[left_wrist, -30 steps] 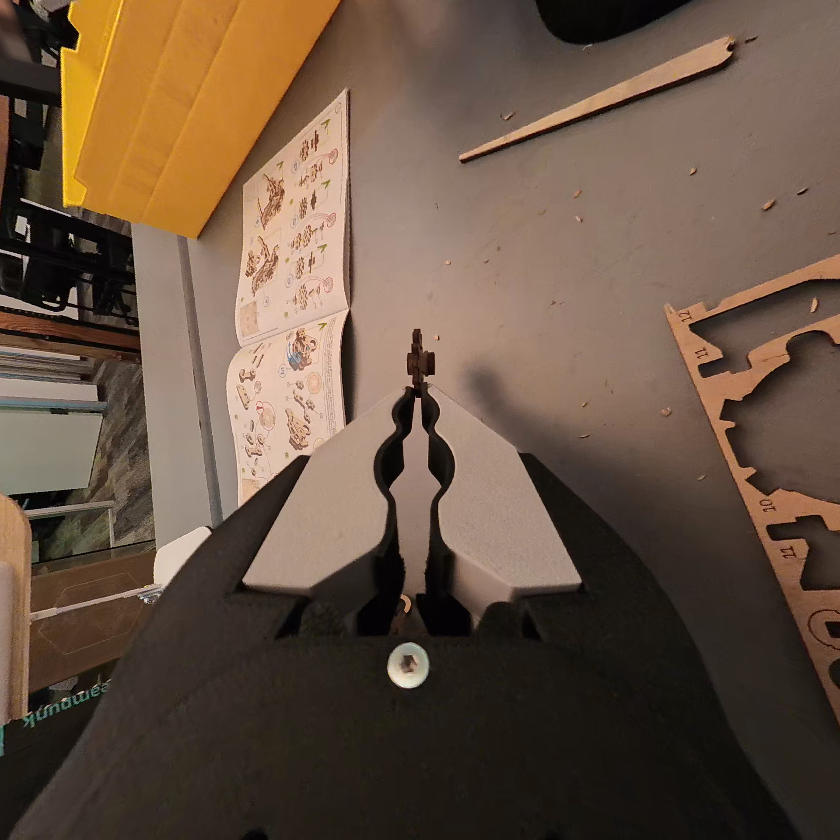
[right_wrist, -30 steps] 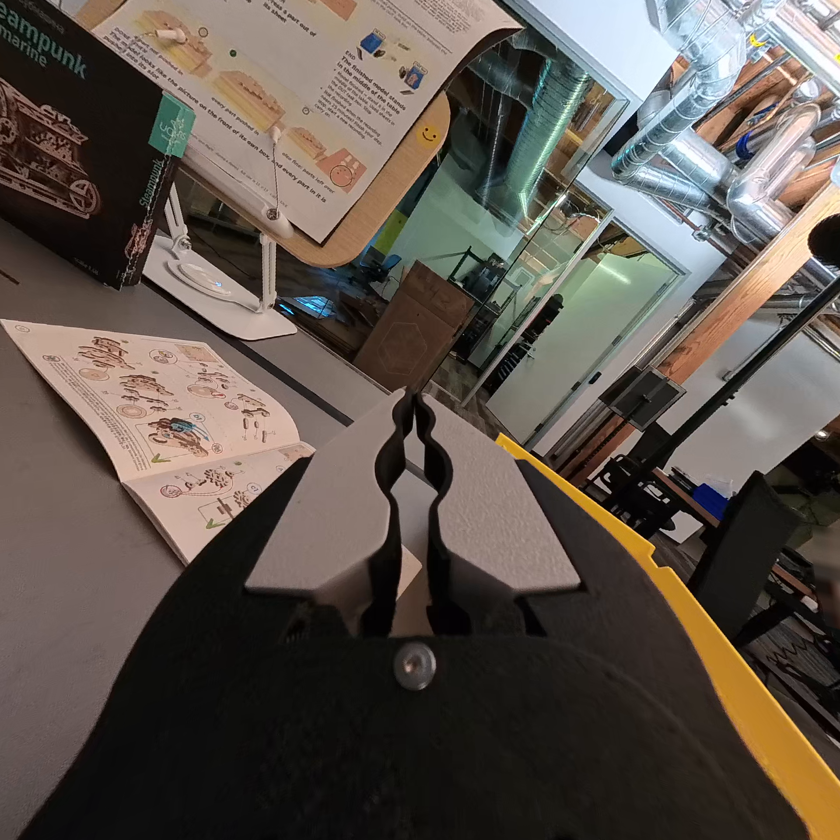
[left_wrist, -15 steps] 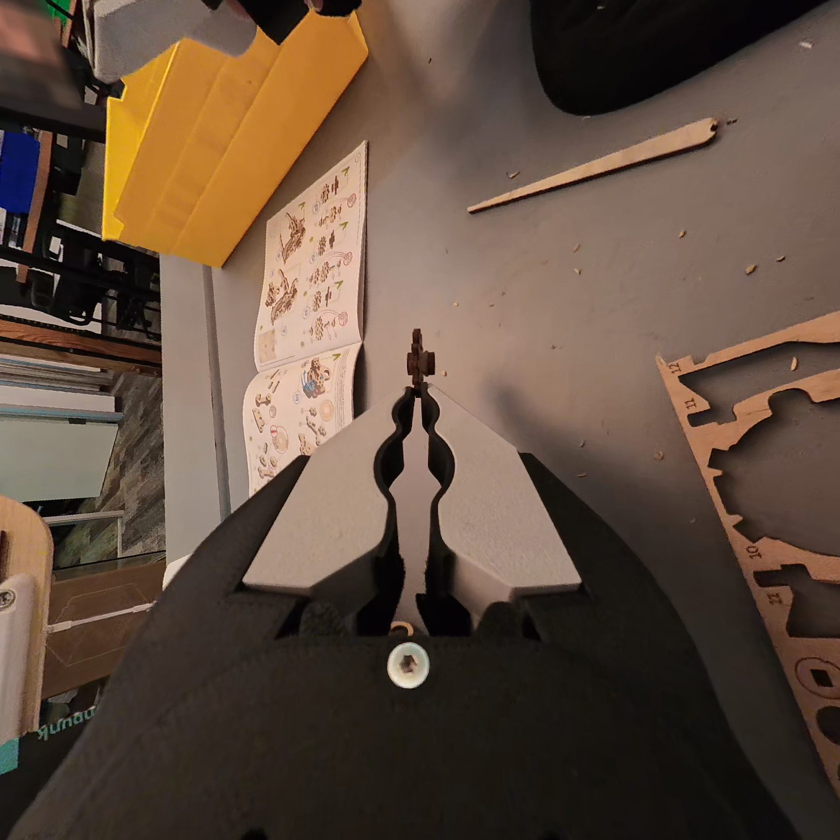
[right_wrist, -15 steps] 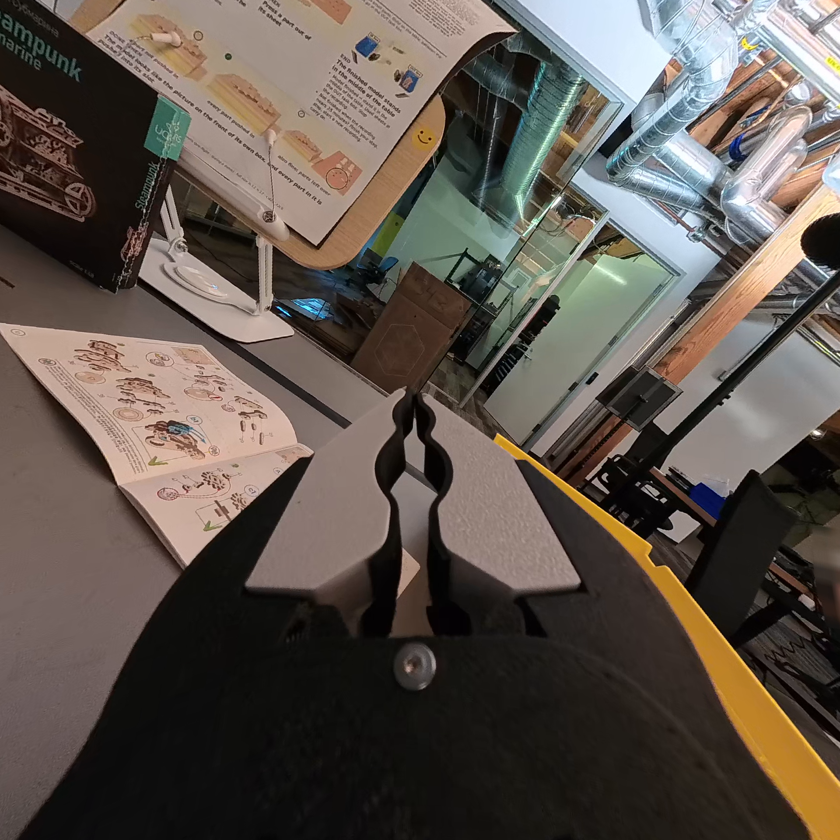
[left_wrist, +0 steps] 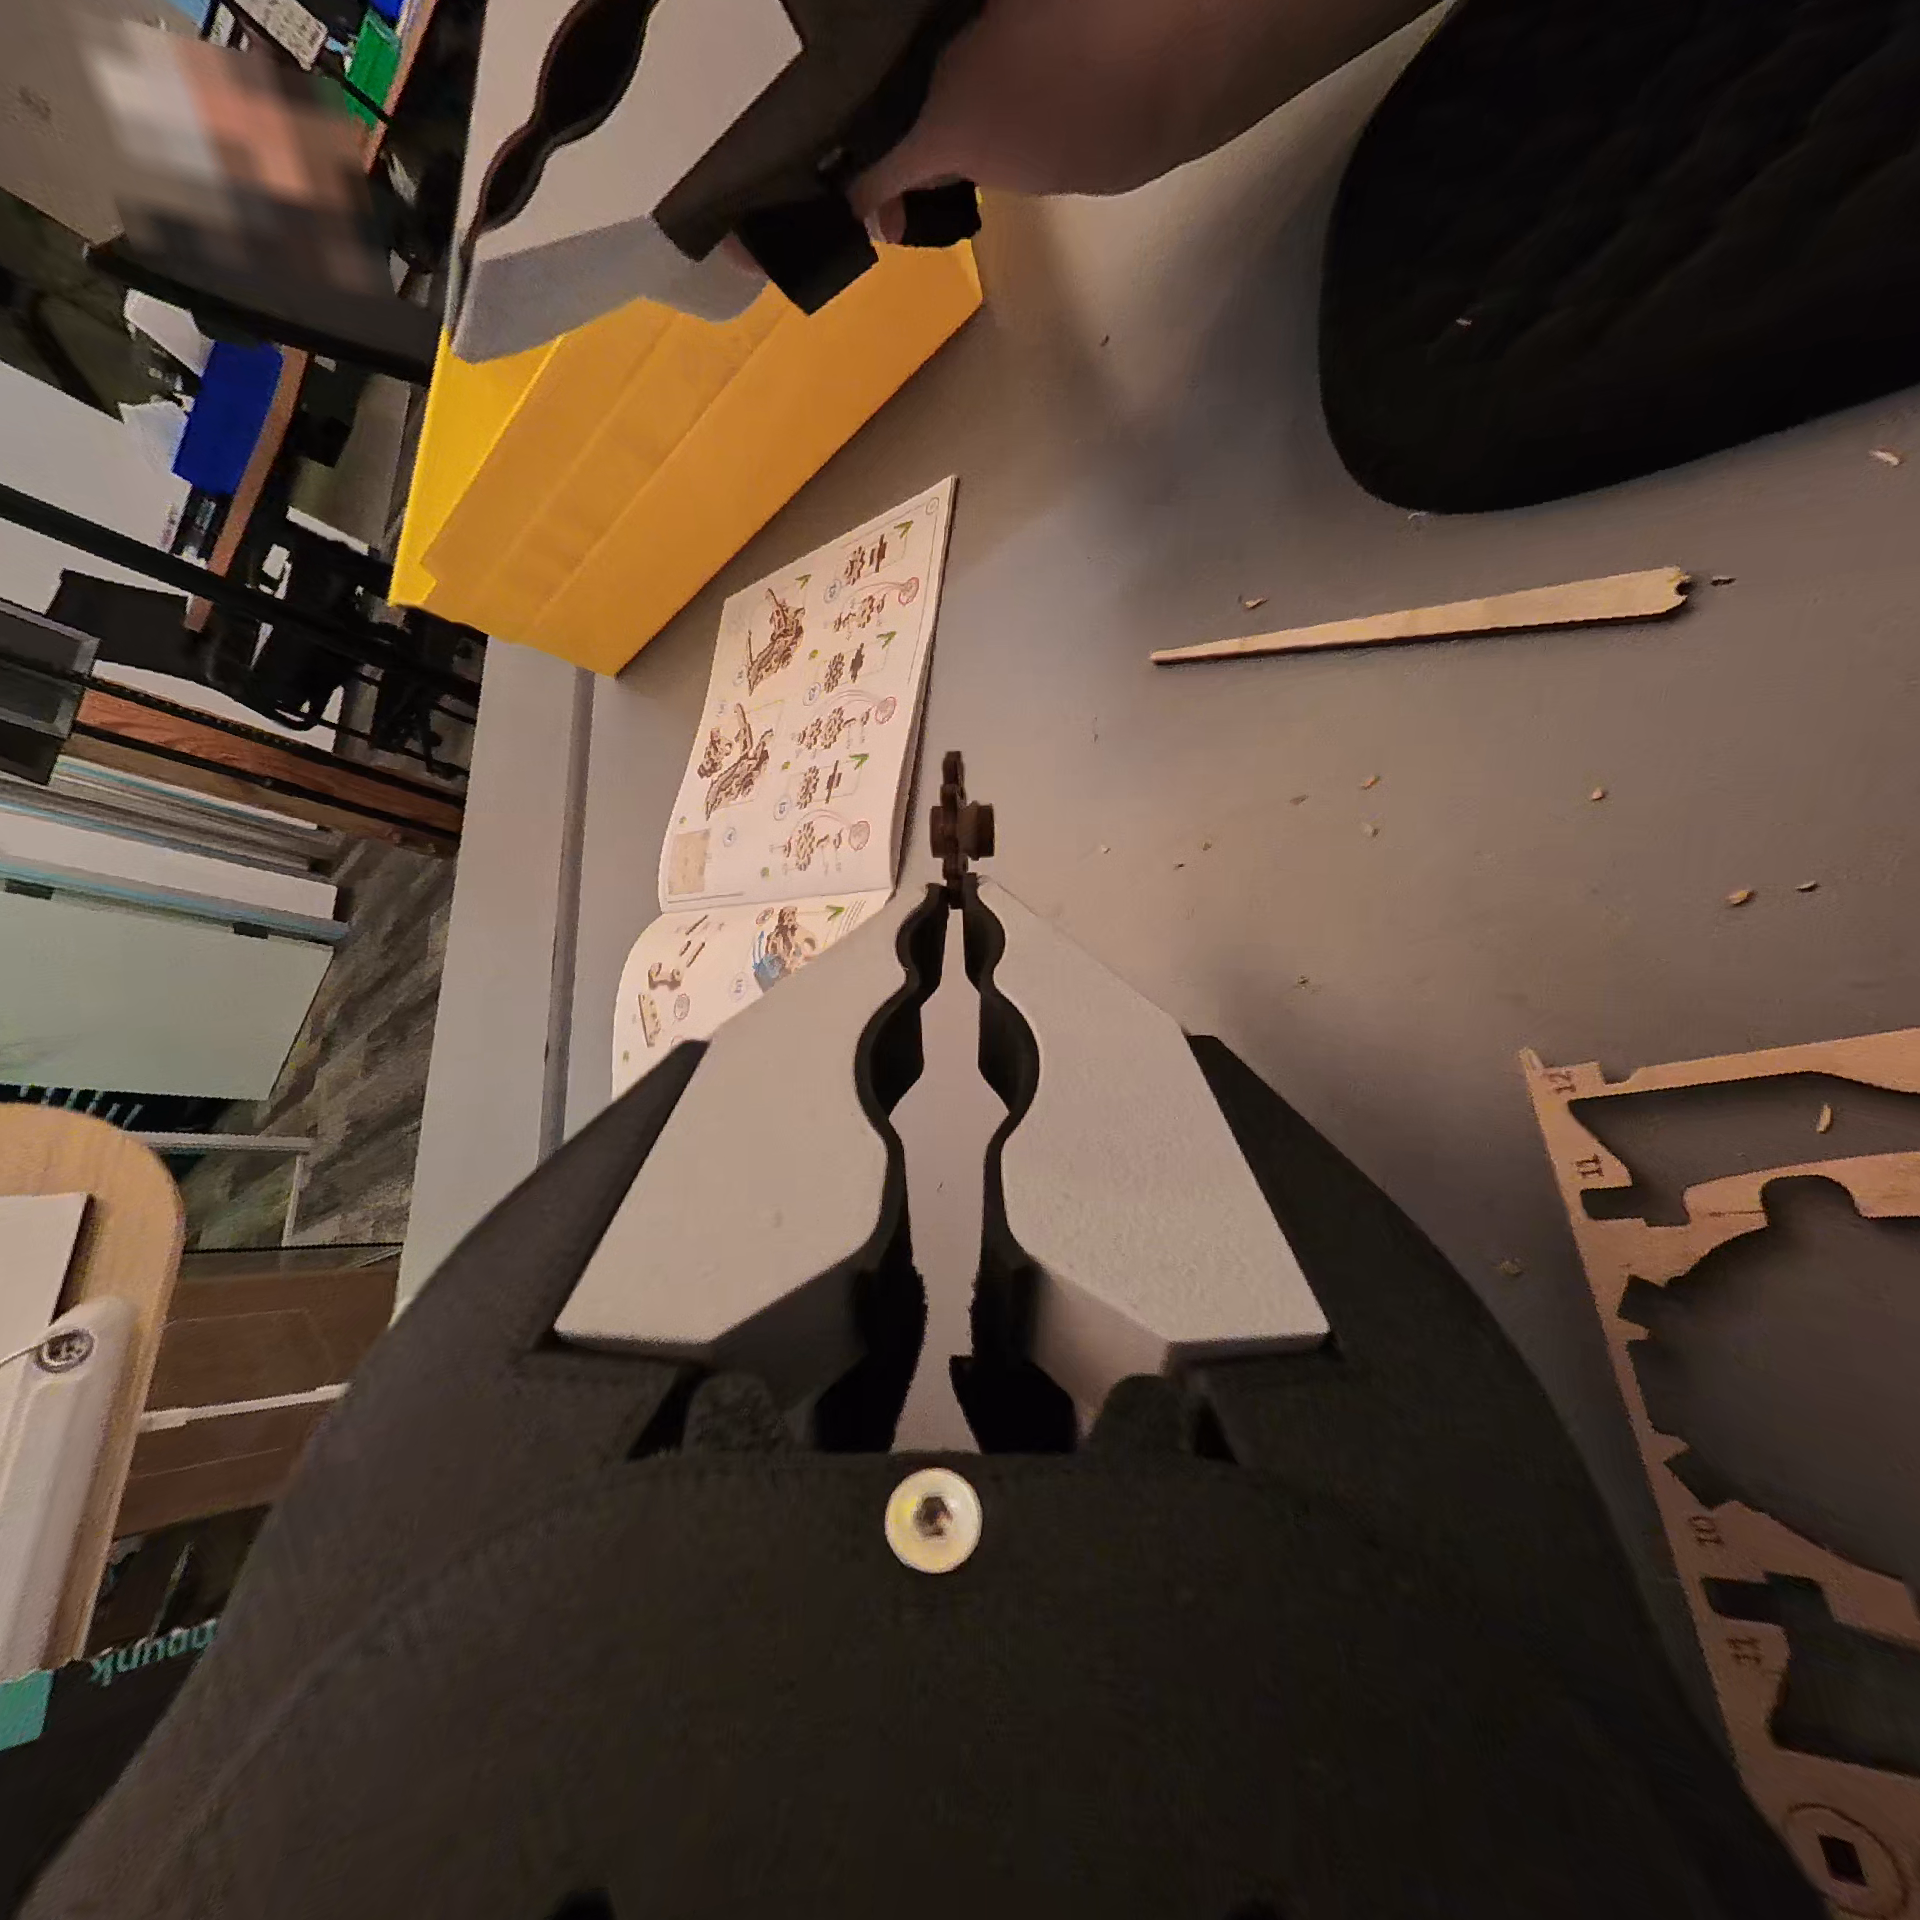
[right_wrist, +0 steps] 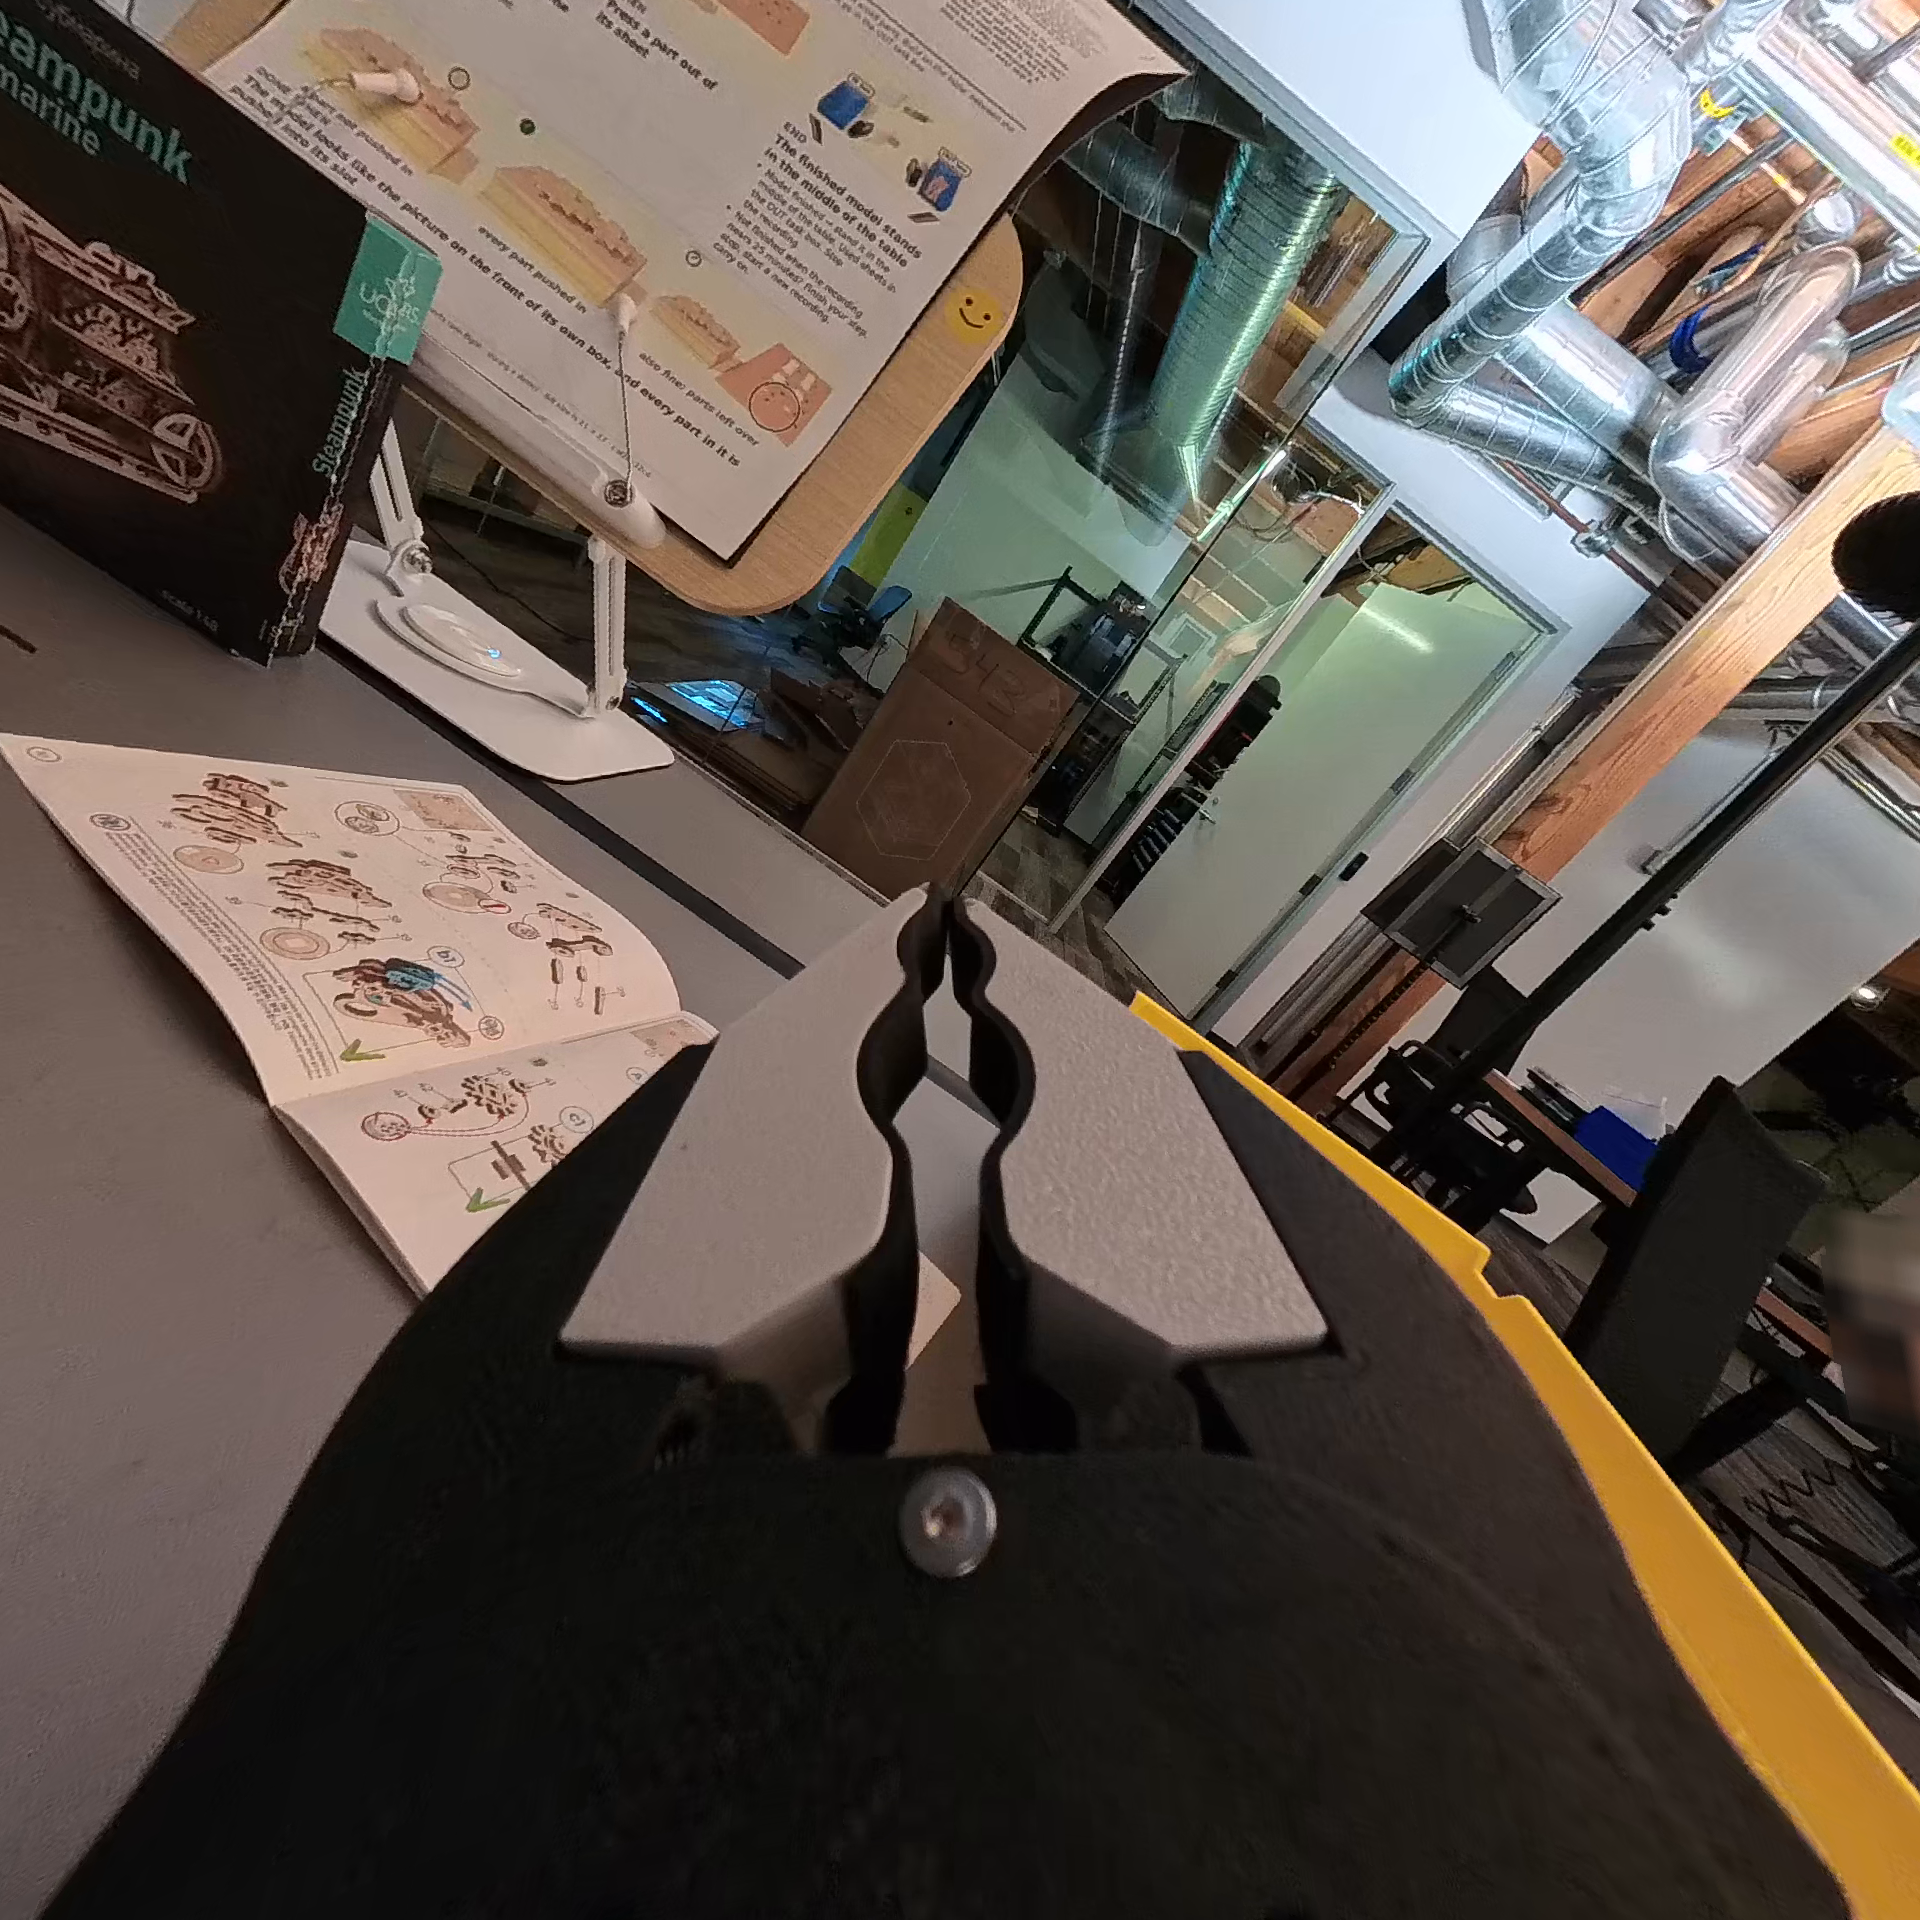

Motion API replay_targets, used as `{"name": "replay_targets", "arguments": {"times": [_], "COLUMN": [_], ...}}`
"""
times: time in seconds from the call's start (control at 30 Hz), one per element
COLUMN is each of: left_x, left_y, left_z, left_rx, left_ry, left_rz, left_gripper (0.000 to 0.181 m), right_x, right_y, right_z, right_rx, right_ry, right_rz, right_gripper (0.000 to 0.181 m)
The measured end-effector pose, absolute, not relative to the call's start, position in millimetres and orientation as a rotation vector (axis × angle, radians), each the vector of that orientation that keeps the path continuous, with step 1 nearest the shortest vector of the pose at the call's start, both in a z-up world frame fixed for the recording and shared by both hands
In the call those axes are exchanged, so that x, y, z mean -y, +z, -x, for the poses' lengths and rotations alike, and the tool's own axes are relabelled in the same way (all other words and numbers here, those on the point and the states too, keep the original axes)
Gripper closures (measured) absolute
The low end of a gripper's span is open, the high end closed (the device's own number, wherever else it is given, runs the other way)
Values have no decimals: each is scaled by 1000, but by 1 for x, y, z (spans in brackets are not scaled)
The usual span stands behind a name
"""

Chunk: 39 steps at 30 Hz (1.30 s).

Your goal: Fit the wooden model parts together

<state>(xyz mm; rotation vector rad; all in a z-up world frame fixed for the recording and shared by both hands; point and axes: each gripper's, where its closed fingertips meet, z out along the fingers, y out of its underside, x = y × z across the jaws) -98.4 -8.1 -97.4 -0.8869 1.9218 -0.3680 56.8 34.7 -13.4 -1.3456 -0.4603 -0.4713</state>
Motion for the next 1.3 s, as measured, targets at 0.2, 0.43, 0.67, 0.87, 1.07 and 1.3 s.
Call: {"name": "replay_targets", "arguments": {"times": [0.2,0.43,0.67,0.87,1.07,1.3], "left_x": [2,1,8,7,6,2], "left_y": [-95,-80,-71,-88,-96,-97], "left_z": [99,100,98,100,101,101], "left_rx": [-1895,-1809,-1760,-1855,-1898,-1900], "left_ry": [-352,-50,65,-12,-45,-33], "left_rz": [877,530,393,471,515,529], "left_gripper": [181,181,181,181,181,181], "right_x": [-35,-35,-35,-34,-34,-33], "right_y": [-14,-13,-13,-13,-12,-11], "right_z": [-55,-56,-55,-59,-60,-60], "right_rx": [469,460,468,453,444,443], "right_ry": [-470,-469,-470,-476,-478,-481], "right_rz": [1346,1345,1345,1350,1352,1348], "right_gripper": [181,181,181,181,181,181]}}
